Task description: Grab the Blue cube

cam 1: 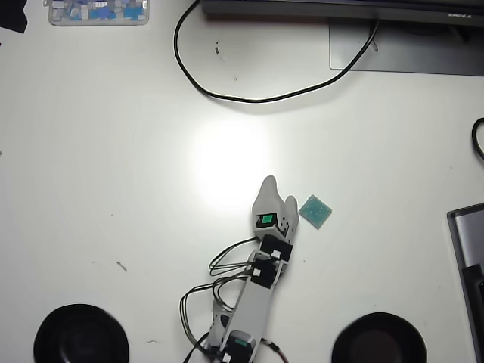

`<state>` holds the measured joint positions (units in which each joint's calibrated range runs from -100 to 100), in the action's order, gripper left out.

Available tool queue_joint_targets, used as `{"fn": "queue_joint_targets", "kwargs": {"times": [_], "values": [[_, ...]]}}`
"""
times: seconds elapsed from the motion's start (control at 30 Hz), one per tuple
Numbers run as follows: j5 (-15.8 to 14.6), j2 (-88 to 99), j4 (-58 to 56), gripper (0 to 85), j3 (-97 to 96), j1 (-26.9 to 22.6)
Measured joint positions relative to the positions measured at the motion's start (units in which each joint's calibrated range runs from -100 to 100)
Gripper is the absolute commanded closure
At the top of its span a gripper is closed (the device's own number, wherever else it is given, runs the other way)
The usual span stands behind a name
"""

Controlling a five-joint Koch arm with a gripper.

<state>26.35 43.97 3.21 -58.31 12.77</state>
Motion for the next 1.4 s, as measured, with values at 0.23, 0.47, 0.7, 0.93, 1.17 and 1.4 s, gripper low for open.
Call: {"fn": "queue_joint_targets", "kwargs": {"times": [0.23, 0.47, 0.7, 0.93, 1.17, 1.4], "values": [[0.29, -7.63, -6.42, 40.5, 5.98, 3.76], [7.86, -10.53, -6.49, 40.3, 8.74, 7.03], [13.97, -10.53, -6.42, 40.2, 8.84, 10.31], [18.27, -13.59, -0.93, 39.9, 6.17, 12.06], [20.37, -20.0, 5.18, 39.9, 3.77, 12.6], [20.81, -25.34, 7.19, 39.9, 1.75, 10.55]]}}
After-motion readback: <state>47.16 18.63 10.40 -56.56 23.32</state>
